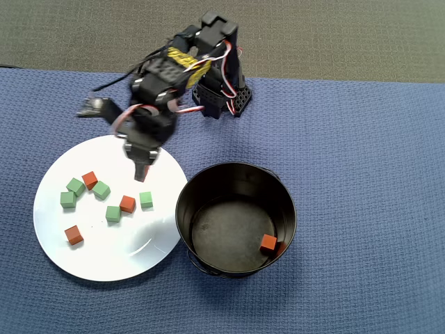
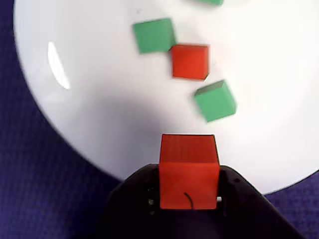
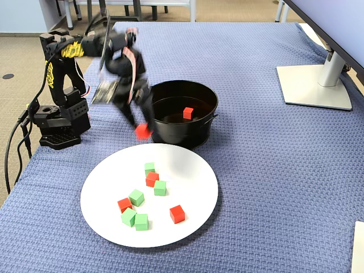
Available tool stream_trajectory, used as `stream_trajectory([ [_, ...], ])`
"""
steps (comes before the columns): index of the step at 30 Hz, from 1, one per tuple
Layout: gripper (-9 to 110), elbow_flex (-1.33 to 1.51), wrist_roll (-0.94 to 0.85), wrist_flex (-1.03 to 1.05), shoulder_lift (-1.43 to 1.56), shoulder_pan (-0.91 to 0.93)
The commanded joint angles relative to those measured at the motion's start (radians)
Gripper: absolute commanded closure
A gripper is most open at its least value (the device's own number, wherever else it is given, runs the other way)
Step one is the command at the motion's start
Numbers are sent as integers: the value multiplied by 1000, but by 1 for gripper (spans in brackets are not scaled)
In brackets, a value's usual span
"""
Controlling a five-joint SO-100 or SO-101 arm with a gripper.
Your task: Pick up the red cubes from the white plate and place them in the black recipient
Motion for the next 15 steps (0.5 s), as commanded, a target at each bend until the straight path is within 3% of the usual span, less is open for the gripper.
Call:
stream_trajectory([
  [1,102,-5,77,-6,141,-183],
  [9,102,107,181,-130,219,-423],
  [12,78,186,179,-186,189,-508],
  [15,72,155,206,-167,147,-492],
])
